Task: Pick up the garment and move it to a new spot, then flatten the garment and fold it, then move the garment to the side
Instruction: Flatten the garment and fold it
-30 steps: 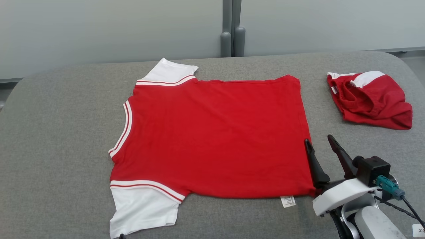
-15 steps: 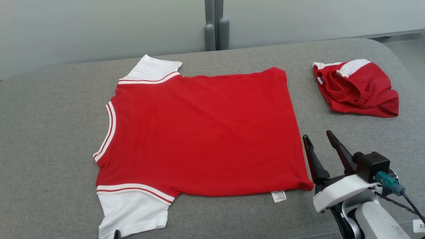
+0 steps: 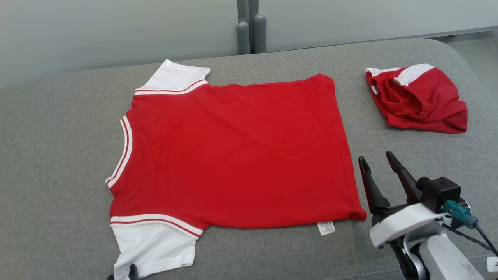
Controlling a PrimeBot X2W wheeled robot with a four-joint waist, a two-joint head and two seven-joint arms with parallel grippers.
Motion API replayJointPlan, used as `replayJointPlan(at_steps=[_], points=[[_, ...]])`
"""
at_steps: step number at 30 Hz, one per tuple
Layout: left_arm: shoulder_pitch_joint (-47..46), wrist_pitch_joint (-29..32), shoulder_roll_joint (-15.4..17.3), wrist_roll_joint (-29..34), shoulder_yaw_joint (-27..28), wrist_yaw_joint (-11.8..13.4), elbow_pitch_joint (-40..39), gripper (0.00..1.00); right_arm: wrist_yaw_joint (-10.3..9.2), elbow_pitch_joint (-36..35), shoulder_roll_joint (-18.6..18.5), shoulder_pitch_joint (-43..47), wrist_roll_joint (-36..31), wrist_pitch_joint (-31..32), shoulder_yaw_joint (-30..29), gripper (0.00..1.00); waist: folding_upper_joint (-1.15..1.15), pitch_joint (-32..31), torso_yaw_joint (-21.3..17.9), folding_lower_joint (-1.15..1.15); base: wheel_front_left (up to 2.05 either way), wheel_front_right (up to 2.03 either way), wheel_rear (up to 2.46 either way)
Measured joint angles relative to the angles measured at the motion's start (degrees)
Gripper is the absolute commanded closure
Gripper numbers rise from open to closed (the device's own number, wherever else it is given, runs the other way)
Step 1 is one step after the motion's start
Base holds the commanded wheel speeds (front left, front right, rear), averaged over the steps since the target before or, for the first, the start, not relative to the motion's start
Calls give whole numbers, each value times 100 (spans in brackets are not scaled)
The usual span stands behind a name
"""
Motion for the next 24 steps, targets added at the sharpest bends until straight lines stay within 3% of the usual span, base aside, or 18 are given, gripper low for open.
replayJointPlan(at_steps=[1, 3, 11, 24], points=[[-4, -9, 0, 0, -19, -11, 12, 57, 1, 3, 0, 0, -4, 0, 0, 0, 0, 4, 2, 0, 0, 0, 0], [-16, -43, 5, 0, -45, -49, 42, 100, 12, 26, 0, 0, -4, 0, -2, 0, 0, 14, 5, 0, 0, 0, 0], [-73, -110, 7, 0, -113, -196, 41, 100, 119, 291, -10, 94, 105, 0, -104, 0, 0, 71, 6, 0, 0, 0, 0], [-405, -302, -8, 19, -287, -454, -868, 100, 461, 836, 90, 718, 694, 24, -96, 0, 0, 202, -28, 0, 0, 0, 0]])
